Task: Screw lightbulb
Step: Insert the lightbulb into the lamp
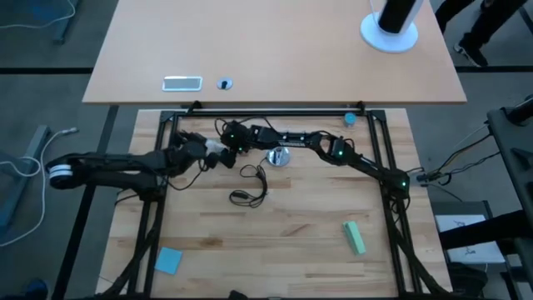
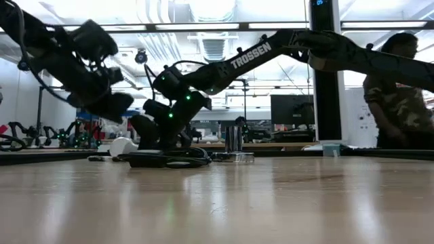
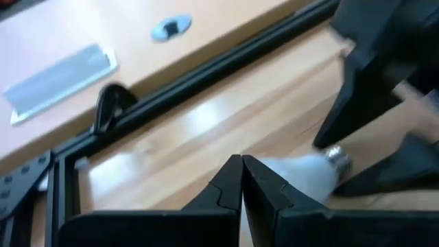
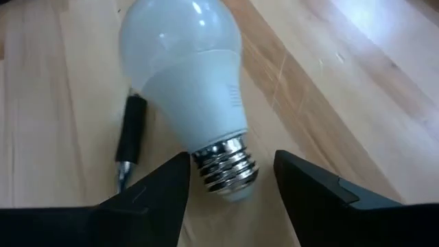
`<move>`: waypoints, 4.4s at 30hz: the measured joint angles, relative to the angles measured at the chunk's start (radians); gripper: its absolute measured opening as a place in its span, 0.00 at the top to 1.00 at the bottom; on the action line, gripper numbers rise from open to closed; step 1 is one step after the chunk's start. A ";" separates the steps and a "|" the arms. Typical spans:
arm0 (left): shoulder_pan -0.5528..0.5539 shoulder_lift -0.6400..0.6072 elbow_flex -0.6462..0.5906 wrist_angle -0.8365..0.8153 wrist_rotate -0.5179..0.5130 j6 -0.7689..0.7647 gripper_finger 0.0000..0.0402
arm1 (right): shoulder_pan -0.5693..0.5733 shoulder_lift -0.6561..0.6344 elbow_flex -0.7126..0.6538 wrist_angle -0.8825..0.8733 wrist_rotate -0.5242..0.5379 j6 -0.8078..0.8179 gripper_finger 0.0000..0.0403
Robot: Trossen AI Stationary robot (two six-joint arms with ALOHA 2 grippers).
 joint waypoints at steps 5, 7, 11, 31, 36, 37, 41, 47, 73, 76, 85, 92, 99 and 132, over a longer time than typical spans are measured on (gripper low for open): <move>0.012 0.048 -0.006 0.019 -0.003 -0.026 1.00 | 0.004 0.000 0.000 0.003 -0.013 -0.091 0.51; 0.022 0.062 -0.007 0.039 -0.004 -0.012 1.00 | 0.010 0.000 0.000 0.003 -0.016 -0.139 0.52; 0.062 0.098 -0.006 0.041 -0.024 0.016 1.00 | 0.024 0.000 0.000 0.003 0.003 -0.218 0.54; 0.123 0.274 -0.006 0.195 0.114 0.102 1.00 | 0.028 -0.004 0.005 0.014 0.010 -0.283 0.59; 0.122 0.253 -0.006 0.196 0.138 0.102 1.00 | 0.028 -0.004 0.005 -0.019 0.003 -0.268 0.62; 0.122 0.245 -0.006 0.198 0.143 0.102 1.00 | 0.025 -0.004 0.005 -0.022 0.002 -0.260 0.63; 0.122 0.201 -0.006 0.198 0.205 0.102 1.00 | 0.024 -0.004 0.006 -0.058 -0.004 -0.255 0.65; 0.120 0.085 0.006 0.205 0.321 0.090 1.00 | 0.023 -0.002 0.005 -0.033 -0.001 -0.219 0.67; 0.030 -0.391 0.009 0.227 0.584 0.039 0.99 | -0.012 -0.147 -0.001 -0.082 -0.290 -0.153 0.68; 0.001 -0.388 0.009 0.288 0.602 0.032 1.00 | -0.011 -0.173 -0.002 -0.106 -0.289 -0.184 0.68; -0.077 -0.401 0.009 0.504 0.687 0.030 1.00 | -0.051 -0.358 -0.002 -0.165 -0.286 -0.291 0.68; -0.112 -0.415 0.009 0.653 0.787 0.034 0.98 | -0.098 -0.525 -0.018 -0.282 -0.233 -0.378 0.68; -0.135 -0.416 0.009 0.793 0.924 0.030 1.00 | -0.185 -0.676 -0.180 -0.296 -0.320 -0.364 0.68; -0.136 0.052 0.007 1.009 0.327 0.158 0.99 | -0.163 -0.914 -1.714 1.826 -0.291 0.166 0.68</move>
